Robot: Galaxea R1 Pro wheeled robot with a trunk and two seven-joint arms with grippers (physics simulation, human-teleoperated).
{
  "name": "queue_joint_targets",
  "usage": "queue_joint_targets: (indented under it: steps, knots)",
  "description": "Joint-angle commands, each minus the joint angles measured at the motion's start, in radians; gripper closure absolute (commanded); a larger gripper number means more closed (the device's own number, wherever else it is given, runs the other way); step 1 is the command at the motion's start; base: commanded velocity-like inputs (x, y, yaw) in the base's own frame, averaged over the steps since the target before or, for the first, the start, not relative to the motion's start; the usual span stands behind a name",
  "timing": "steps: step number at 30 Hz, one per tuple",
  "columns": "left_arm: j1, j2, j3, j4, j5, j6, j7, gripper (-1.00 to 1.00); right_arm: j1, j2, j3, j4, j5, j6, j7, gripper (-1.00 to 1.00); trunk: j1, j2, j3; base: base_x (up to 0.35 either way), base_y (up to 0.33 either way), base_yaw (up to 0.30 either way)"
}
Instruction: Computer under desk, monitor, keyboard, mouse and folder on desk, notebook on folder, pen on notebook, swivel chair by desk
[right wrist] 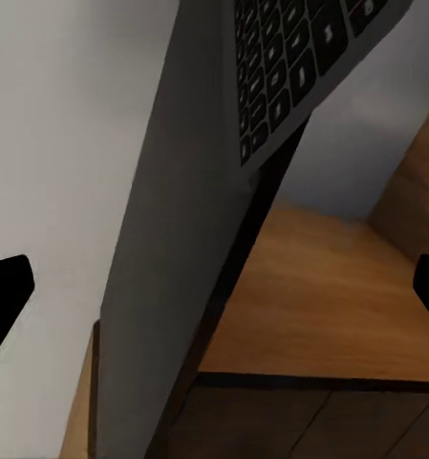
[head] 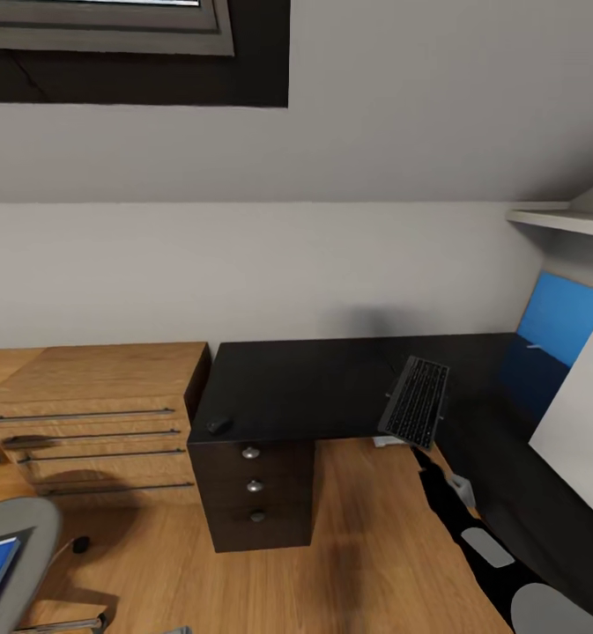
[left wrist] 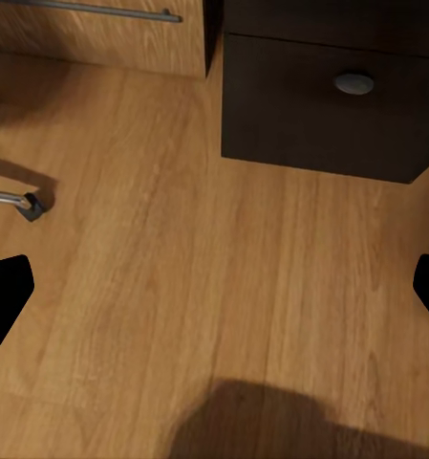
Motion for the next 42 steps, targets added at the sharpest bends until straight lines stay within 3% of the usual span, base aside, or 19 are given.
queue_joint_targets:
  steps: [1,6,18,20,21,25,28,31,42]
  knots:
    - [0.0,0.0,-0.003,0.0,0.01,-0.004,0.005,-1.0,-0.001,-0.004,0.007,0.001,-0.017,0.005,0.006,-1.0,0.004,-0.008,-0.004,0.0,0.0,0.0]
    - [0.0,0.0,-0.003,0.0,0.01,-0.004,0.005,-1.0,-0.001,-0.014,0.007,0.004,-0.046,0.015,0.016,-1.0,0.023,-0.043,-0.02,0.0,0.0,0.0]
    - [0.0,0.0,-0.003,0.0,0.01,-0.004,0.006,-1.0,-0.001,-0.013,0.008,0.0,-0.049,-0.027,0.034,-1.0,0.069,-0.127,-0.057,0.0,0.0,0.0]
    - [0.0,0.0,-0.003,0.0,0.01,-0.004,0.006,-1.0,-0.001,-0.013,0.007,0.002,-0.05,-0.038,0.003,-1.0,0.077,-0.141,-0.064,0.0,0.0,0.0]
    - [0.0,0.0,-0.003,0.0,0.01,-0.004,0.006,-1.0,-0.001,-0.012,0.007,-0.003,-0.051,-0.041,-0.052,-1.0,0.081,-0.148,-0.067,0.0,0.0,0.0]
    - [0.0,0.0,-0.003,0.0,0.01,-0.004,0.006,-1.0,-0.001,-0.008,0.006,-0.008,-0.055,-0.043,-0.088,-1.0,0.096,-0.176,-0.079,0.0,0.0,0.0]
    - [0.0,0.0,-0.003,0.0,0.01,-0.004,0.006,-1.0,-0.001,0.01,-0.058,-0.023,-0.128,-0.079,-0.099,-1.0,0.108,-0.197,-0.089,0.0,0.0,0.0]
    - [0.0,0.0,-0.003,0.0,0.01,-0.004,0.006,-1.0,-0.001,0.021,-0.083,-0.026,-0.165,-0.091,-0.101,-1.0,0.119,-0.218,-0.098,0.0,0.0,0.0]
    - [0.0,0.0,-0.003,0.0,0.01,-0.003,0.005,-1.0,-0.001,0.036,-0.1,-0.03,-0.196,-0.091,-0.096,-1.0,0.157,-0.288,-0.129,0.0,0.0,0.0]
